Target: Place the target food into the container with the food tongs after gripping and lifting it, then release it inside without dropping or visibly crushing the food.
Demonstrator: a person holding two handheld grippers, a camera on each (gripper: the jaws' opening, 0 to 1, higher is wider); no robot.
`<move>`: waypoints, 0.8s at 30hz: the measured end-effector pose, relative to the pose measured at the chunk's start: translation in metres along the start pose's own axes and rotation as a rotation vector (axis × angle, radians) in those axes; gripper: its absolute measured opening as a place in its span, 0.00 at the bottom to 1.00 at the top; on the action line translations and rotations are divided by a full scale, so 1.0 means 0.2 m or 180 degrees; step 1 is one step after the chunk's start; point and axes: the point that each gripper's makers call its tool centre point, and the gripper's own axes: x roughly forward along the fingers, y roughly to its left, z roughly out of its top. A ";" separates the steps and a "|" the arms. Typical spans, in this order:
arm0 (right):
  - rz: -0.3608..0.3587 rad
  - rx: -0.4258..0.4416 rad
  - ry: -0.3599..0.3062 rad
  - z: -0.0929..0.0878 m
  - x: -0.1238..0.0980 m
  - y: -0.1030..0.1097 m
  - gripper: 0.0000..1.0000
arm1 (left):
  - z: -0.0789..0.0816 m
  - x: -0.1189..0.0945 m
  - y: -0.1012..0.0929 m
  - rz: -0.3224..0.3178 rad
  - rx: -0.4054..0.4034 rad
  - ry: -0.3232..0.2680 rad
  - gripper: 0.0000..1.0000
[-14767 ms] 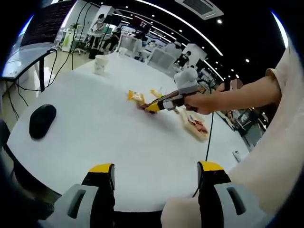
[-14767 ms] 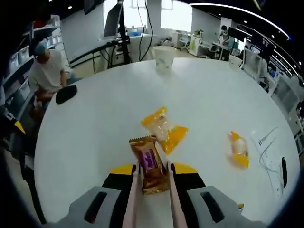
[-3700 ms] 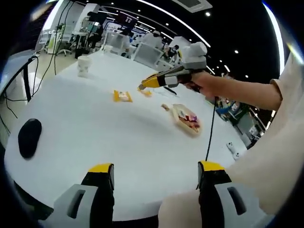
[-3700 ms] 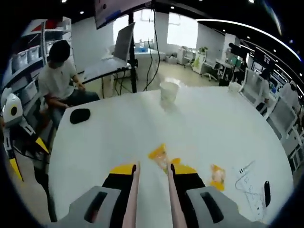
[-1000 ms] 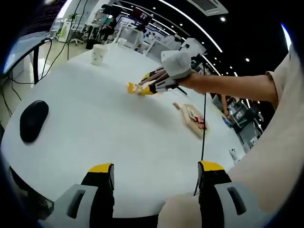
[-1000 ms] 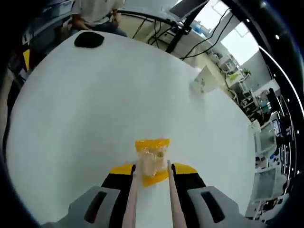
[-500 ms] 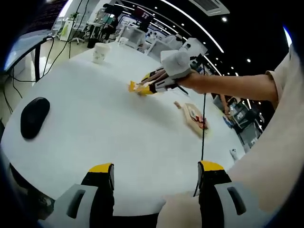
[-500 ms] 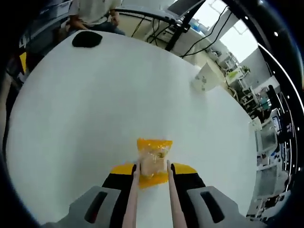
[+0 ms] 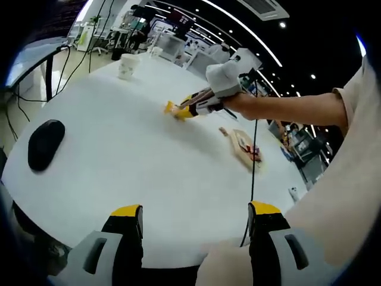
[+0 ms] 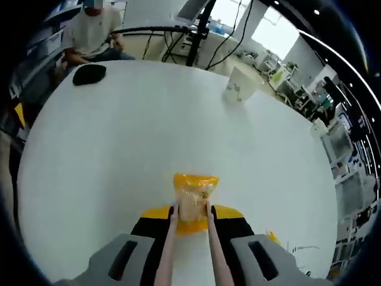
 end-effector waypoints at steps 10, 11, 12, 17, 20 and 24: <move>0.0066 0.0351 -0.0034 -0.02 -0.01 0.00 0.23 | 0.01 -0.01 -0.02 0.0012 -0.0001 -0.0042 0.72; 0.0062 0.0356 -0.0042 -0.02 0.00 0.00 0.23 | 0.01 -0.02 -0.02 0.0015 0.0000 -0.0046 0.72; 0.0051 0.0366 -0.0051 -0.03 0.00 0.00 0.23 | 0.02 -0.02 -0.01 0.0026 0.0000 -0.0059 0.73; 0.0016 0.0511 -0.0131 -0.04 -0.05 0.00 0.23 | 0.03 -0.02 -0.03 0.0022 0.0042 -0.0066 0.73; -0.0021 0.0680 -0.0223 -0.04 -0.09 -0.01 0.23 | 0.04 -0.02 -0.05 0.0010 0.0072 -0.0079 0.73; -0.0053 0.0812 -0.0335 -0.05 -0.15 -0.03 0.23 | 0.04 -0.02 -0.08 -0.0013 0.0136 -0.0082 0.73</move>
